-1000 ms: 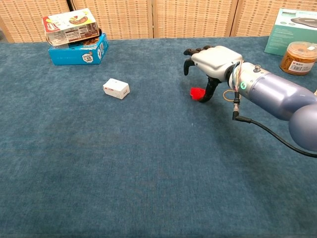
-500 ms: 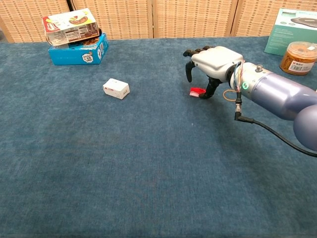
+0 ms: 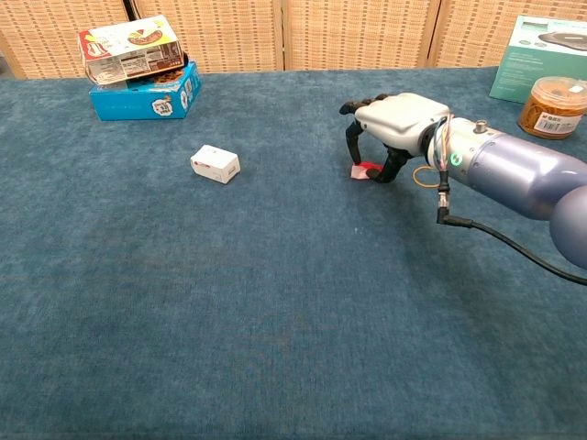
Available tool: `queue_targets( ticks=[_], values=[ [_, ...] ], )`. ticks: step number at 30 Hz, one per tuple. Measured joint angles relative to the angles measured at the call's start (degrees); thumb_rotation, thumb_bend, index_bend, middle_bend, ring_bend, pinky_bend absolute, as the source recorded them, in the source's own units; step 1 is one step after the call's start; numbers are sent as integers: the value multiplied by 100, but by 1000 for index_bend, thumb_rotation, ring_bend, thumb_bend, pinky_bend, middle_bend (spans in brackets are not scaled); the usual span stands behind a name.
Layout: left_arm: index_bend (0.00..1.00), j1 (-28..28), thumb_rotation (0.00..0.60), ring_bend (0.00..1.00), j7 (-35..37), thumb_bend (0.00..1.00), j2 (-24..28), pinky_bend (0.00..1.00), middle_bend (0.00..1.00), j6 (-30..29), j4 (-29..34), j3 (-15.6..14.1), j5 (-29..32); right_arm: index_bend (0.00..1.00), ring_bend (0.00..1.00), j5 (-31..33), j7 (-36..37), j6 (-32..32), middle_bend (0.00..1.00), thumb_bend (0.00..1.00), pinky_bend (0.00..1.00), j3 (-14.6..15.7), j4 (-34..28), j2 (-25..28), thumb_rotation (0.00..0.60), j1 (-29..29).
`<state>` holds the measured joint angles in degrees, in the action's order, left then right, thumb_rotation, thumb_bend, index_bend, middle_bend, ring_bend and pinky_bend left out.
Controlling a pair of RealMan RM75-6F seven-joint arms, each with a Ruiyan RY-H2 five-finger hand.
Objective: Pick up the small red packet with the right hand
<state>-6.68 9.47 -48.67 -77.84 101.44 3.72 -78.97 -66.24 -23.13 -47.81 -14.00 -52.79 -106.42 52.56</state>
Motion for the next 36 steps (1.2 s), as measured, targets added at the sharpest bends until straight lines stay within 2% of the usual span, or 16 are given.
queue_targets(
  ticks=[5,27,36],
  values=[
    [0,6,600,0,26,0,6,0,0,-8,-3,0,-7,547,0,24,-46,-7,32,466,0,7,41,-20,600,-2],
    [0,13,600,0,54,0,9,0,0,-18,-11,-4,-28,624,0,66,-73,-25,48,503,0,-2,164,-86,600,-2],
    [0,13,600,0,86,0,16,0,0,-1,-19,1,3,637,0,28,45,-115,50,517,0,-138,693,-187,600,113]
  ],
)
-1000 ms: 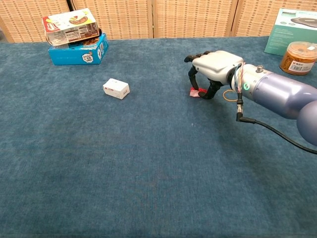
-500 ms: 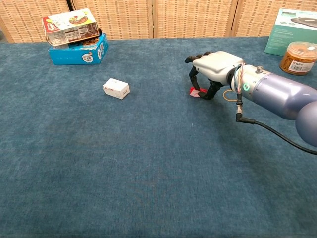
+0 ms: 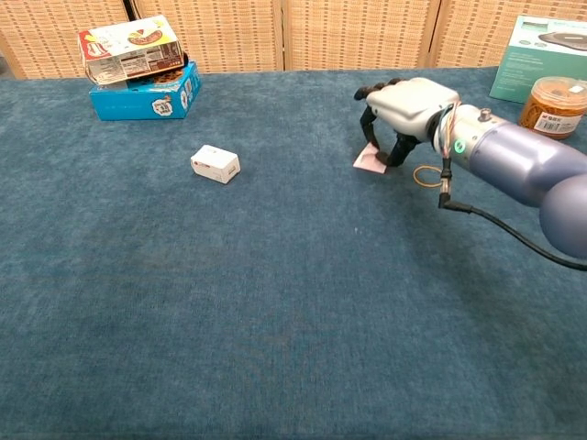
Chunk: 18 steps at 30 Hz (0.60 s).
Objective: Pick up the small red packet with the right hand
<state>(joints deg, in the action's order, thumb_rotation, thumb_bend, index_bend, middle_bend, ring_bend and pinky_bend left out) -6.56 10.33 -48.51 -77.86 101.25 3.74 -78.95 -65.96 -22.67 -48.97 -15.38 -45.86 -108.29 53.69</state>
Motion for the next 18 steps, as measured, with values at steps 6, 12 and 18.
queue_targets(
  ticks=[6,12,18],
  values=[
    [0,-4,600,0,13,0,4,0,0,18,-10,-1,1,639,0,-50,244,-173,46,517,0,-179,593,-31,600,105],
    [0,-11,600,0,-2,0,8,0,0,19,5,-3,-18,639,0,-106,542,-414,48,517,0,-329,787,103,600,121],
    [0,3,600,0,41,0,19,0,0,-7,3,-21,-80,582,0,-282,846,-842,58,517,0,-311,135,500,600,-122]
  ],
)
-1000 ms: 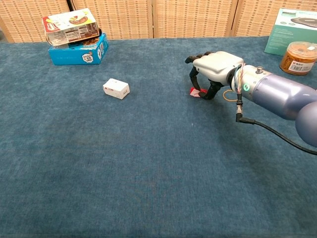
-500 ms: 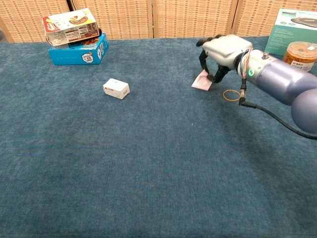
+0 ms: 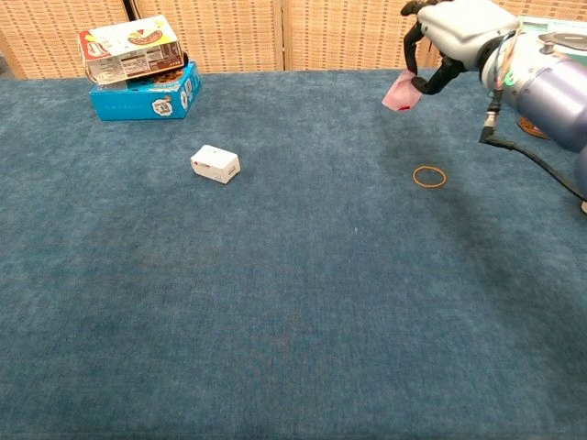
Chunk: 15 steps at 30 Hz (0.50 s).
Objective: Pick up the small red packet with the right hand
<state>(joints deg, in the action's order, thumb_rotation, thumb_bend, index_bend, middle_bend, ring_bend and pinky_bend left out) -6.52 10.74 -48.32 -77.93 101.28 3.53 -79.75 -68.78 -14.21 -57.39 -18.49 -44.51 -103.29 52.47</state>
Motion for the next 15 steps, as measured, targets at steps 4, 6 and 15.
queue_targets(
  ticks=[4,6,15],
  values=[
    [0,17,600,0,68,0,10,0,0,-33,-29,-17,-69,245,0,-217,290,-459,16,284,0,100,-720,479,600,-335],
    [0,31,600,0,101,0,15,0,0,-58,-45,-35,-128,66,0,-280,365,-554,0,59,0,158,-1075,742,600,-501],
    [0,162,600,0,223,0,14,0,0,-326,-110,-154,-479,0,0,-372,390,-1135,0,0,0,352,-3053,2259,600,-1435]
  ],
)
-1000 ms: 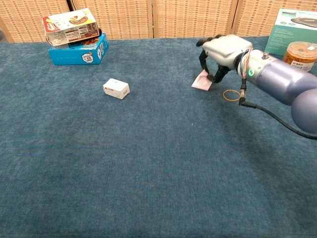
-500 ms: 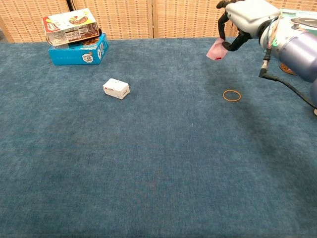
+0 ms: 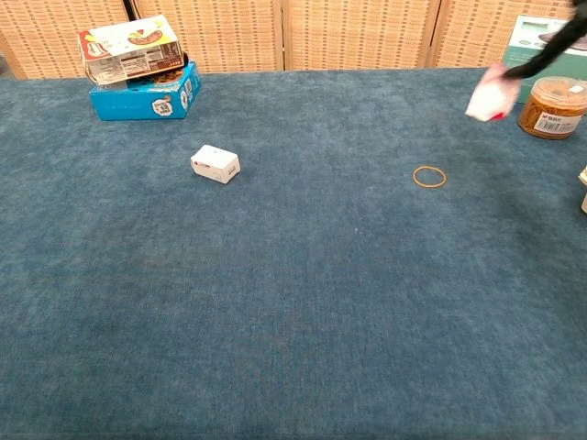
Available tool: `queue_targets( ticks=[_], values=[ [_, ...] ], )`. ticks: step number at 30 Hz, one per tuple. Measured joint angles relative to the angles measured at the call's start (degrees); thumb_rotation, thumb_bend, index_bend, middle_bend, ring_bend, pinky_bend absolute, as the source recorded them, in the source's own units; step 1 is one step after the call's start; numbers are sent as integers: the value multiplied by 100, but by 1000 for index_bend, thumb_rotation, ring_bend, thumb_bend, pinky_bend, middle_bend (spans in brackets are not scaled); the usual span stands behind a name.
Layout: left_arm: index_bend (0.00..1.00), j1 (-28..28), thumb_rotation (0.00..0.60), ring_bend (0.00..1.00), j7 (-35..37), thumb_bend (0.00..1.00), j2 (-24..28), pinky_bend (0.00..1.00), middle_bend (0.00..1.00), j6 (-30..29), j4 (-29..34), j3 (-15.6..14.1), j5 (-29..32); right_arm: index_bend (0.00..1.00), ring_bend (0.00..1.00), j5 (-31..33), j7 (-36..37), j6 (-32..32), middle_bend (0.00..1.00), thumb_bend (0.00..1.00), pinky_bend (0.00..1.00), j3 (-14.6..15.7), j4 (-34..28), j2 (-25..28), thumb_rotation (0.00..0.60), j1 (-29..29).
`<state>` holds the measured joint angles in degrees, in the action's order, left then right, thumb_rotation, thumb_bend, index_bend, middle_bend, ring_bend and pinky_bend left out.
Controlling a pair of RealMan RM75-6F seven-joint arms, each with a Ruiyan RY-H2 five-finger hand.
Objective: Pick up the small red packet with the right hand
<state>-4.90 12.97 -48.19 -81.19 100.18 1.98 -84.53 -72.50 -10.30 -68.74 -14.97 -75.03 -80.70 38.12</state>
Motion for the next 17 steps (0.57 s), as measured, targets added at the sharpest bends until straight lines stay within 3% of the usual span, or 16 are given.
queue_targets(
  ticks=[7,13,17],
  values=[
    [0,79,600,0,-43,0,-41,0,0,-147,-49,-76,-161,0,0,-521,585,-881,0,0,0,429,-865,1006,600,-1003],
    [0,160,600,0,-187,0,-112,0,0,-339,-35,-95,-238,0,0,-961,930,-1292,0,0,0,934,-919,1328,600,-1653],
    [0,186,600,0,-179,0,-126,0,0,-380,-46,-112,-274,0,0,-978,918,-1534,0,0,0,1058,-957,1354,600,-1965]
  ],
)
